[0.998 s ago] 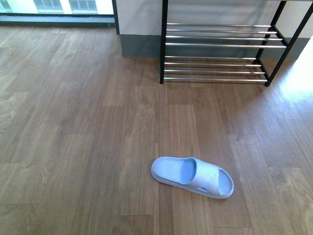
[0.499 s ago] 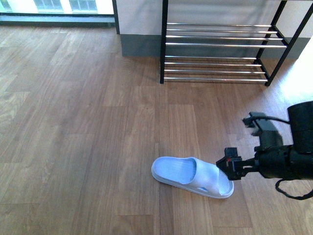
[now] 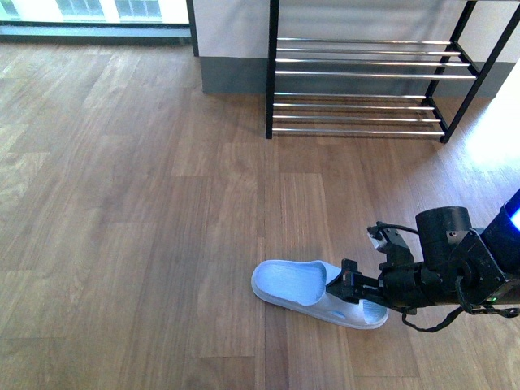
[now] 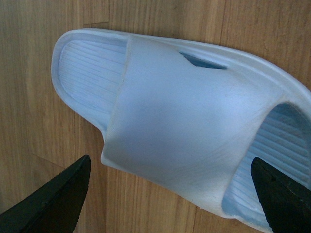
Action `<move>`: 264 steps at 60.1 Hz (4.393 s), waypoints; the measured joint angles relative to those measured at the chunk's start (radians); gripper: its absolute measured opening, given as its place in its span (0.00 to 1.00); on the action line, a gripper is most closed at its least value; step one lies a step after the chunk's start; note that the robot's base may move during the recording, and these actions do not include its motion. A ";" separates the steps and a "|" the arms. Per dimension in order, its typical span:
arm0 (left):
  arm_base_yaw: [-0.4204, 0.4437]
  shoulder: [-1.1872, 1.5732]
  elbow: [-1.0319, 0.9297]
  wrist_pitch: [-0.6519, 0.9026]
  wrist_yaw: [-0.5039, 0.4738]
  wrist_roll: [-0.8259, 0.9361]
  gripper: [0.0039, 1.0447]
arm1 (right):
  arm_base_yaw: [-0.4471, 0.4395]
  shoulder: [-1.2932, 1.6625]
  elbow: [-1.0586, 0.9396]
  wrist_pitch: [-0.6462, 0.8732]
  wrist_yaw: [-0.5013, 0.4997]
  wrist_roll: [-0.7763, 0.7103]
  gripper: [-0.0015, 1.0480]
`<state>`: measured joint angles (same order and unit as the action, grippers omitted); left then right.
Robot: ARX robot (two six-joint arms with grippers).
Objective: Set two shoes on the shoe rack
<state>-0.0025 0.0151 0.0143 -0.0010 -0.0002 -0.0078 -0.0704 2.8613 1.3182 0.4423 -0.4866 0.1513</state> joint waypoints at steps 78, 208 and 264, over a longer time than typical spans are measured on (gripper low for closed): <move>0.000 0.000 0.000 0.000 0.000 0.000 0.91 | -0.009 -0.152 -0.130 -0.039 -0.038 -0.394 0.36; 0.000 0.000 0.000 0.000 0.000 0.000 0.91 | -0.034 -0.409 -0.128 -0.451 0.323 -1.376 0.01; 0.000 0.000 0.000 0.000 0.000 0.000 0.91 | 0.044 -0.527 -0.275 -0.249 0.141 -1.101 0.37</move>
<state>-0.0025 0.0151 0.0143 -0.0010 -0.0002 -0.0078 -0.0265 2.3341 1.0428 0.1936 -0.3458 -0.9501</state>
